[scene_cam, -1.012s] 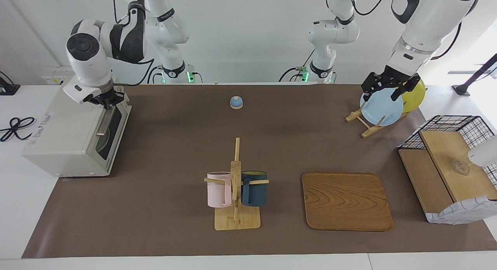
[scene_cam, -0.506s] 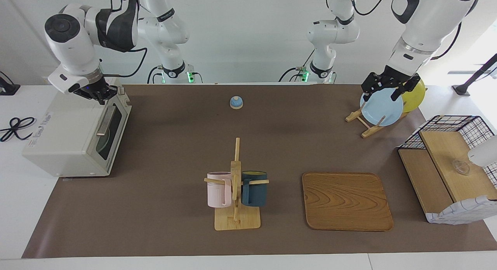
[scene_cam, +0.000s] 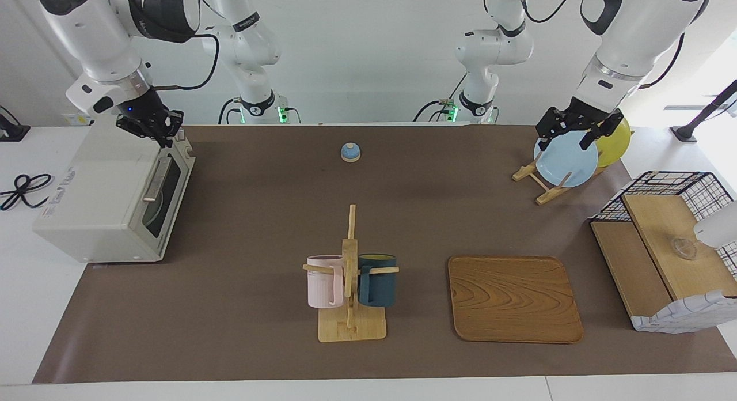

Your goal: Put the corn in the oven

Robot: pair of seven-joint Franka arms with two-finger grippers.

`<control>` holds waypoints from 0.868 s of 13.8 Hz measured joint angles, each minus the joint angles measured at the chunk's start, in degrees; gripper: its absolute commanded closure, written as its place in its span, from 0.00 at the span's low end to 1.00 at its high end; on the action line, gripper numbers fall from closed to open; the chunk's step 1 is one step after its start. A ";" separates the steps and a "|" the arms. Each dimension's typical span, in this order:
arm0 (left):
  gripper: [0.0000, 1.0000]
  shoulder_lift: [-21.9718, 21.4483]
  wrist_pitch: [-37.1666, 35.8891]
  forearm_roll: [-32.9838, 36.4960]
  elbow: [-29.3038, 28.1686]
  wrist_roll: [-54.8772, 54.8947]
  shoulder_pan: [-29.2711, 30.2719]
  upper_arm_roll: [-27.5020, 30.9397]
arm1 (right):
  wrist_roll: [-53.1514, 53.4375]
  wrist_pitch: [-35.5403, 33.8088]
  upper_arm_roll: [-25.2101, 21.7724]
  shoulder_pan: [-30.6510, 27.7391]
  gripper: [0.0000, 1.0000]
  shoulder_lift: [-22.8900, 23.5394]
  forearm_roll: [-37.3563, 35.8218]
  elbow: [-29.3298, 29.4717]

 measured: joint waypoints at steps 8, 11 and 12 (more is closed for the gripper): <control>0.00 0.00 0.00 0.00 0.00 0.00 0.00 0.00 | 2.36 -7.75 0.26 1.40 0.00 2.75 1.16 9.69; 0.00 0.00 0.00 0.00 0.00 0.00 0.00 0.00 | 2.43 -10.54 0.23 1.69 0.00 4.05 1.16 12.18; 0.00 0.00 0.00 0.00 0.00 0.00 0.00 0.00 | 2.43 -11.07 0.01 2.02 0.00 4.51 1.16 12.91</control>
